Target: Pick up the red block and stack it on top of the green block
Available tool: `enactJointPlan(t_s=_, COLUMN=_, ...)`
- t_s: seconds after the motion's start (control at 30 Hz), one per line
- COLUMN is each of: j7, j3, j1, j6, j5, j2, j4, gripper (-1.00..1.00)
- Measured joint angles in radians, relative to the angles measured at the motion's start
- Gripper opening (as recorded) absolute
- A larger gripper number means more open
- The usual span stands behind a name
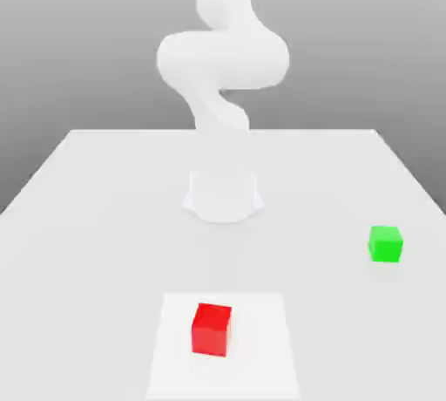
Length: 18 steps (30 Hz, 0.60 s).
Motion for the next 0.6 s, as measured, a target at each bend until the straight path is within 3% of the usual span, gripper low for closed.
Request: enactJointPlan(t_s=0.6, j7=0.106, j3=0.010, j1=-0.042, j6=0.359, j5=-0.006, j2=0.660, j4=-0.316, gripper=0.00)
